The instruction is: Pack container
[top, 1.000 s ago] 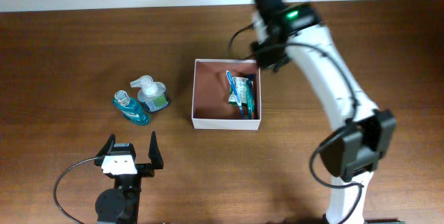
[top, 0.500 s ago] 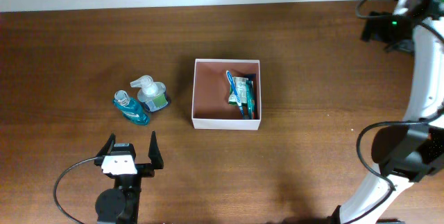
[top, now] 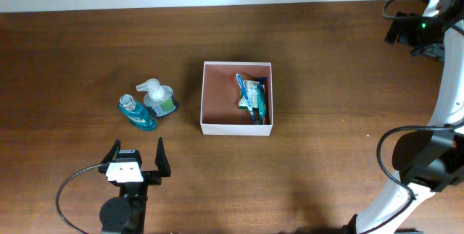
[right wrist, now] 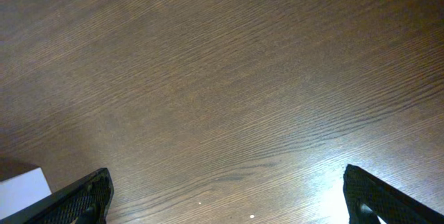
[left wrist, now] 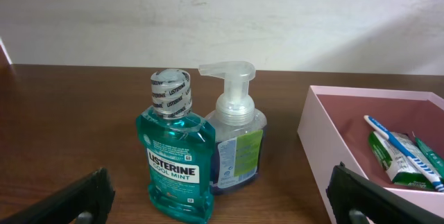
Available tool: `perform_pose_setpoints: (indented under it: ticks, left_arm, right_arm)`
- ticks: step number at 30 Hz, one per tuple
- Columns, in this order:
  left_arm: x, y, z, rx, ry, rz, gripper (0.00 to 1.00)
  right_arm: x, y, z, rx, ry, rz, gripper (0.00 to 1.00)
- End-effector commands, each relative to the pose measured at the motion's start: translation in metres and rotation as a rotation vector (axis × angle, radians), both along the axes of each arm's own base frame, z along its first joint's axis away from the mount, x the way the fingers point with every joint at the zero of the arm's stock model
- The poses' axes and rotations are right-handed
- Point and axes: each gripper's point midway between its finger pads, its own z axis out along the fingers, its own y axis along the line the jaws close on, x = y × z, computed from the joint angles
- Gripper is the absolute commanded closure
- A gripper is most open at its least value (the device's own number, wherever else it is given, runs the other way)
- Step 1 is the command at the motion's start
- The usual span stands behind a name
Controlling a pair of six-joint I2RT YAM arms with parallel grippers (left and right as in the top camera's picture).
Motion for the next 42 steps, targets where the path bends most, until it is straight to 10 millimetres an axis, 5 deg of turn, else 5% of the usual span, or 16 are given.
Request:
perform_pose_setpoints:
  ticks: [1,16,23,27,35,39,42]
  left_arm:
    - [0.0,0.0,-0.002,-0.003,0.001,-0.005,0.01]
    - [0.0,-0.001,-0.001,-0.004,-0.004,-0.005,0.01]
    - [0.001,-0.004,0.031,-0.019,-0.134,-0.025,0.01]
    - [-0.005,-0.002,0.07,-0.032,-0.251,-0.02,0.01]
    - [-0.029,0.029,0.187,0.01,-0.375,0.154,0.01]
    - [-0.011,0.029,0.24,0.079,-0.291,0.171,0.01]
    - [0.019,0.02,0.259,0.109,-0.15,0.13,0.01]
  right_arm:
    - [-0.002,0.002,0.011,0.004,-0.025,-0.004,0.01]
    - [-0.002,0.002,0.011,0.004,-0.025,-0.004,0.01]
    - [-0.002,0.002,0.011,0.004,-0.025,-0.004,0.01]
    - [-0.002,0.002,0.011,0.004,-0.025,-0.004,0.01]
    - [-0.002,0.002,0.011,0.004,-0.025,-0.004,0.02]
    - [-0.002,0.002,0.011,0.004,-0.025,-0.004,0.01]
    - [-0.002,0.002,0.011,0.004,-0.025,-0.004,0.01]
